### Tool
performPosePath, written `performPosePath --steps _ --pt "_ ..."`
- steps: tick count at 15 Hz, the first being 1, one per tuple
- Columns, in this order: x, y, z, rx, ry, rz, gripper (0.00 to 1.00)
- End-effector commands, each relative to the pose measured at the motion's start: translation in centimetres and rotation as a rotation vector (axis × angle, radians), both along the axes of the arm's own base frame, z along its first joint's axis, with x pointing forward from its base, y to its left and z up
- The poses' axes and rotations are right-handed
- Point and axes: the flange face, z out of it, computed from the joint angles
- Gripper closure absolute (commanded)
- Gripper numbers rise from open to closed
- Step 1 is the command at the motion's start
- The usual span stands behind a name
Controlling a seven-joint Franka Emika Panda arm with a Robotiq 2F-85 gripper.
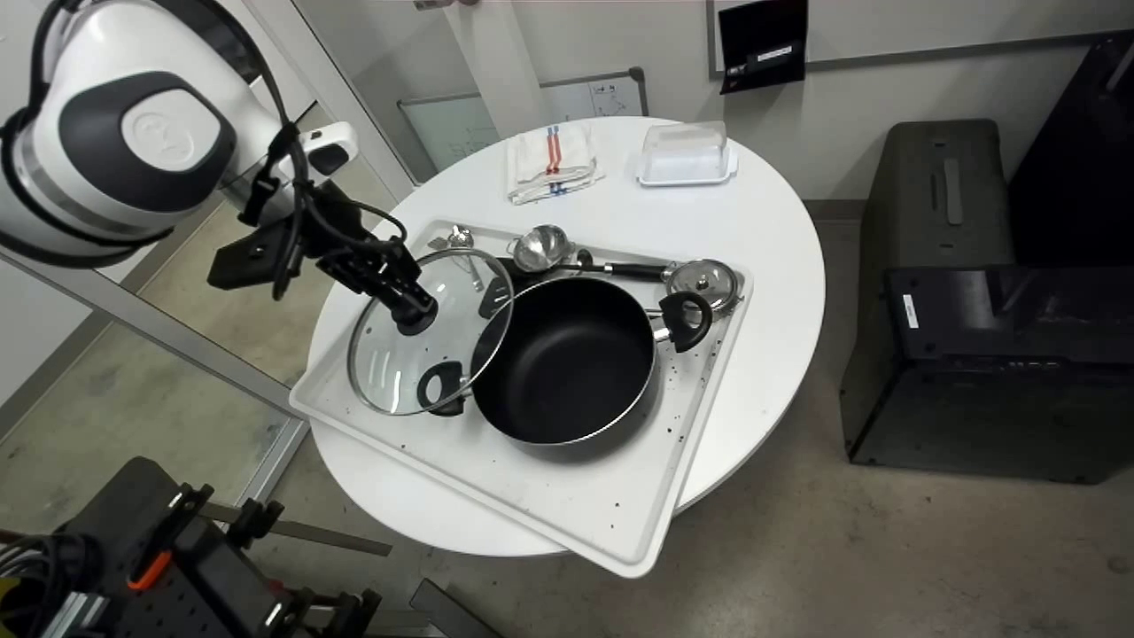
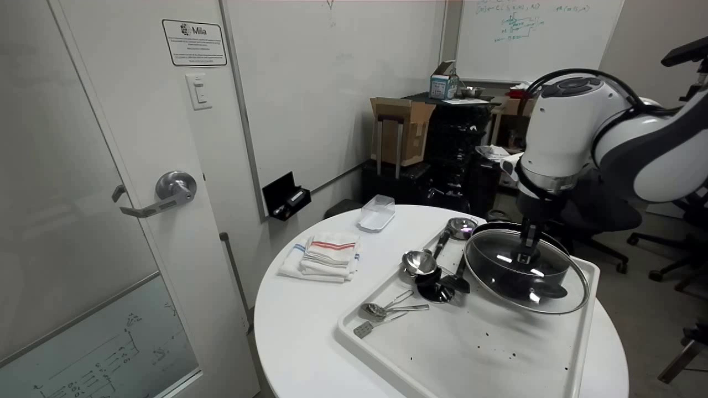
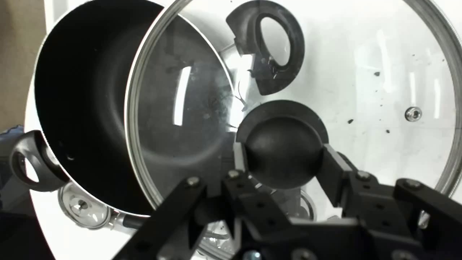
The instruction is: Remove the lid from the pot
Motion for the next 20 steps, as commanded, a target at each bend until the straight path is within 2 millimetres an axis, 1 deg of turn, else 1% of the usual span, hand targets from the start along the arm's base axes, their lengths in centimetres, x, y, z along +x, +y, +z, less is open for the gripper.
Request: performPosePath --steps 1,7,9,13,16,20 --pt "-2.8 2.7 0.8 -0.019 -0.033 0.088 0.75" --pt "-6.8 7.6 -1.0 -0.042 -0.030 0.223 0.75" --pt "-8.4 8.8 -1.5 -0.041 -0.030 0.259 0.75" --pt "-10.4 11.2 -2.2 -0.040 -0.027 0.310 0.75" --pt "-11.3 12.1 -2.5 -0.029 -0.021 0.329 0.75" --pt "-12.0 12.6 -2.8 0.005 -0.023 0.333 0.75"
